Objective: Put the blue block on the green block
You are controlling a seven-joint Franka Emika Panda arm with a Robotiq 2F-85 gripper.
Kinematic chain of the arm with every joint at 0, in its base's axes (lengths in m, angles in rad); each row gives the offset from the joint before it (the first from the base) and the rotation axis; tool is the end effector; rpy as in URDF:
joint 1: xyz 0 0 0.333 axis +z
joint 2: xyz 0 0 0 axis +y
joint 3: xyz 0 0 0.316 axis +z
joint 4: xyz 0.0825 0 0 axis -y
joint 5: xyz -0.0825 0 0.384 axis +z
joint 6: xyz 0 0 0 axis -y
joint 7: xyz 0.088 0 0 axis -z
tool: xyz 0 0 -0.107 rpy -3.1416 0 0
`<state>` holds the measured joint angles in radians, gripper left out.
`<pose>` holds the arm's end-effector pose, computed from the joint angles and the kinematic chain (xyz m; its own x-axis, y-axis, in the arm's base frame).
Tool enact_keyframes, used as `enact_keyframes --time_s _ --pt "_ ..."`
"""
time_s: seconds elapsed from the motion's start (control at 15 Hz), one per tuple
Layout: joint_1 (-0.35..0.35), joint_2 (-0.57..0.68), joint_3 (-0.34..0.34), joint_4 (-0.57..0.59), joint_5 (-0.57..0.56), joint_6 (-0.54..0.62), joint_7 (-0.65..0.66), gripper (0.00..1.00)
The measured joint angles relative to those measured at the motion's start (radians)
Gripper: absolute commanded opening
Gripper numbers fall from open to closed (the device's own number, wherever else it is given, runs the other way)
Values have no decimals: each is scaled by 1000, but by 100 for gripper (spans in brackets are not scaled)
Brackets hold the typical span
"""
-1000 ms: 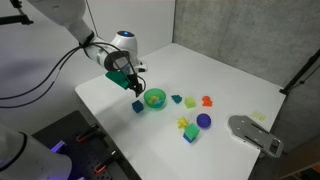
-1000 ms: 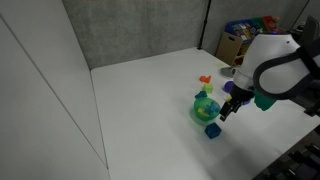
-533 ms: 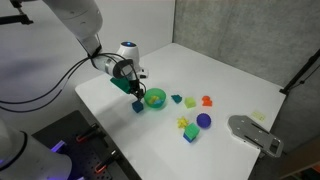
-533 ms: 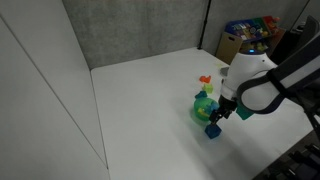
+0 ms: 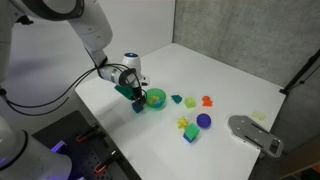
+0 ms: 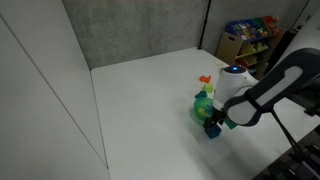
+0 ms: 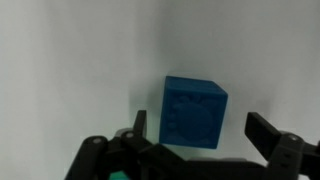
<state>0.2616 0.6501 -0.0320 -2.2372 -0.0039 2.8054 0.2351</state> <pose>0.4993 0.1151 0.0700 0.9972 0.0025 -0.0746 0.0054 -0.9992 0.0388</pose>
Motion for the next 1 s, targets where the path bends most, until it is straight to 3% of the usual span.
enact_keyframes --time_s 0.07,0.13,0.47,0.67,1.0 --pt "4 21 -2 14 0 1 0 75" --pt "7 41 -3 27 0 2 0 73" --pt "19 88 -6 70 0 3 0 34" --pt "20 76 2 76 0 -1 0 27" --pt "21 -1 14 77 0 -68 -1 27"
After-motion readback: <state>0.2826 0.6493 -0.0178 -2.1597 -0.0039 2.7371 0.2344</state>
